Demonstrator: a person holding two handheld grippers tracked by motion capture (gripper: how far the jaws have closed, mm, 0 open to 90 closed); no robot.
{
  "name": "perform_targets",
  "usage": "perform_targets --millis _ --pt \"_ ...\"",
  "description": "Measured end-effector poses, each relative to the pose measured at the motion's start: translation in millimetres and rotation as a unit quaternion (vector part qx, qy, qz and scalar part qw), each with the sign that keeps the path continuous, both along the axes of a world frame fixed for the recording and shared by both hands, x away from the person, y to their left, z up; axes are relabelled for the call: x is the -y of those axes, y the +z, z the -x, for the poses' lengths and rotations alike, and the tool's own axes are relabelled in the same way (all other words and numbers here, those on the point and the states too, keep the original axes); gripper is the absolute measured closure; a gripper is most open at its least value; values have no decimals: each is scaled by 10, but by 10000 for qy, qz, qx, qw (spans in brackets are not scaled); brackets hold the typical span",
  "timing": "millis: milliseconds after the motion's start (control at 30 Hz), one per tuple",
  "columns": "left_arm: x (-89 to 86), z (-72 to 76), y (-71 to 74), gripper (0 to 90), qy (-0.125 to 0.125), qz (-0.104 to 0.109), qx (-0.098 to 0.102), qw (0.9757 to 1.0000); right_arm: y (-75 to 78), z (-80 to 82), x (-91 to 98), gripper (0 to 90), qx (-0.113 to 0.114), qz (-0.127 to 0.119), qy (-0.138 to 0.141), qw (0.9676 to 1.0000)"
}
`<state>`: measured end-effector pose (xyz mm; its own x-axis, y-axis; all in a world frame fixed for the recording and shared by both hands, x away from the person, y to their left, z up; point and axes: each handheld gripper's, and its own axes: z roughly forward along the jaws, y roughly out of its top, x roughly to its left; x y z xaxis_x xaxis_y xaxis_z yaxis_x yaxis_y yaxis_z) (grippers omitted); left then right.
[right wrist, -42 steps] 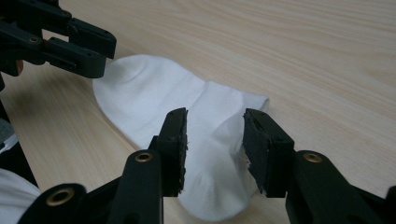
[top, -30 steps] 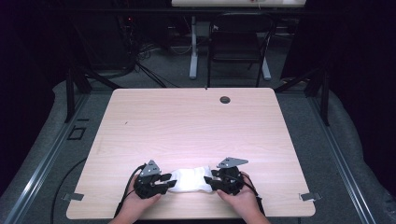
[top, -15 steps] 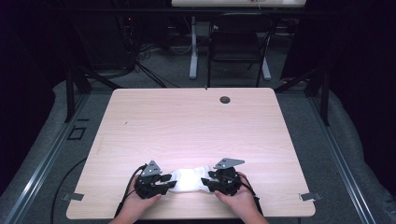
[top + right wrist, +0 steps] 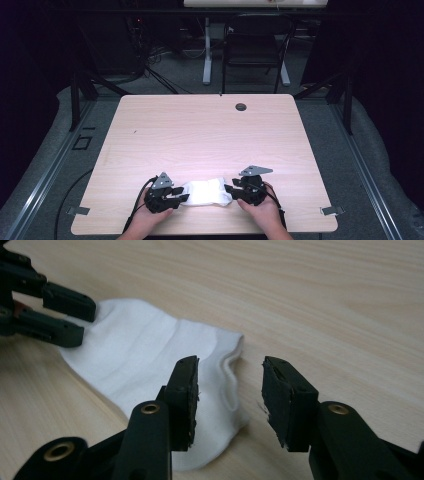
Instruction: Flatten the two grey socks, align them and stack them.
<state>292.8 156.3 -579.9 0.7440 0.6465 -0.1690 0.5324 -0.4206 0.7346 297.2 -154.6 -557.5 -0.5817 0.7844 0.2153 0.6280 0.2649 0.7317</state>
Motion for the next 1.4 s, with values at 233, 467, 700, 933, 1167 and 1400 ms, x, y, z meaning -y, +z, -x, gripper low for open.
perform_targets --millis 233,467,700,933,1167,1400 --pt "5 1 -5 626 0 3 -2 10000 87 39 22 583 143 -416 164 9989" --pt "4 1 -9 625 0 15 6 10000 4 71 -162 583 -17 -78 595 9982" --pt "-5 -4 -15 623 -18 33 15 10000 -158 31 -196 578 -195 271 604 9976" --pt "-2 -7 -17 614 -19 15 39 10000 -159 91 -265 589 167 749 756 9942" --pt "-6 -66 -23 611 30 62 15 10000 -164 68 -270 591 146 707 684 9950" --pt "-37 -152 -32 611 121 151 -13 9998 -173 19 -292 590 168 659 615 9958"
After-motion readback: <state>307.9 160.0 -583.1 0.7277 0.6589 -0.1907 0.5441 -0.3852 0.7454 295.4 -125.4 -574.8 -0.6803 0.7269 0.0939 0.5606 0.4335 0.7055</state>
